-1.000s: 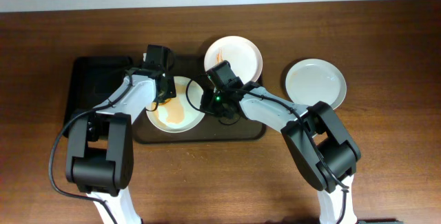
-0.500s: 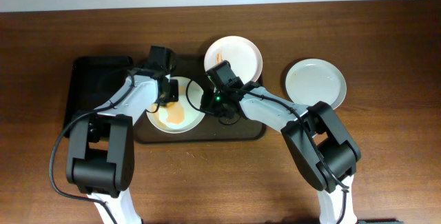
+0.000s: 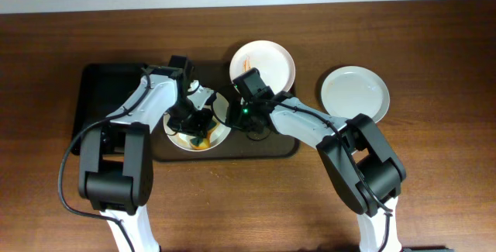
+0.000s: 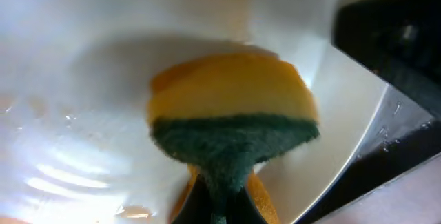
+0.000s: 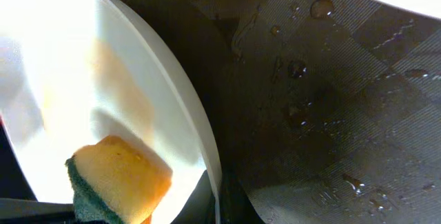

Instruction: Clean dirty plates on tray and stack at the side

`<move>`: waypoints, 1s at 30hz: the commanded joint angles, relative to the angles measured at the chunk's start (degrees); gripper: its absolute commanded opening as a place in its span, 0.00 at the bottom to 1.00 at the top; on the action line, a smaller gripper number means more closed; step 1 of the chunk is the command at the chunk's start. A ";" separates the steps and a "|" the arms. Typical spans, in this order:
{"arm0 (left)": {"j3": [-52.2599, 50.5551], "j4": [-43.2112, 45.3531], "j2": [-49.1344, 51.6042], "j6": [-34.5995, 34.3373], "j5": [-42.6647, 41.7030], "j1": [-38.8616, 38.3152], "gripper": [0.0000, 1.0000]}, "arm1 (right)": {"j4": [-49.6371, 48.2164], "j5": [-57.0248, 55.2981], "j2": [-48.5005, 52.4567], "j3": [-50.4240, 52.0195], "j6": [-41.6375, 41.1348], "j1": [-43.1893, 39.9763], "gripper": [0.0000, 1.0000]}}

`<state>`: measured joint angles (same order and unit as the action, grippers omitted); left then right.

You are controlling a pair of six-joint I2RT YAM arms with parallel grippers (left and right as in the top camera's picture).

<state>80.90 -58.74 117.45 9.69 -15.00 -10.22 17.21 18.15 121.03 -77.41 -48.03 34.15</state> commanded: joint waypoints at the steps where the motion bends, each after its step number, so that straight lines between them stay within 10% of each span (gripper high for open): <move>1: 0.57 -0.26 0.94 -15.67 22.14 0.50 0.00 | -0.13 0.76 1.18 0.35 0.26 -0.15 0.04; 16: 0.57 19.04 0.96 -29.92 40.68 -0.55 0.01 | 0.11 0.79 1.18 0.35 0.68 -0.15 0.04; 30: 2.40 26.99 0.83 -9.31 4.02 -1.09 0.00 | 0.61 1.42 1.18 0.35 1.29 -0.15 0.04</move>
<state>81.34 -29.32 117.56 -3.20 -3.11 -12.16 17.10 18.81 121.10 -77.41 -48.99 33.52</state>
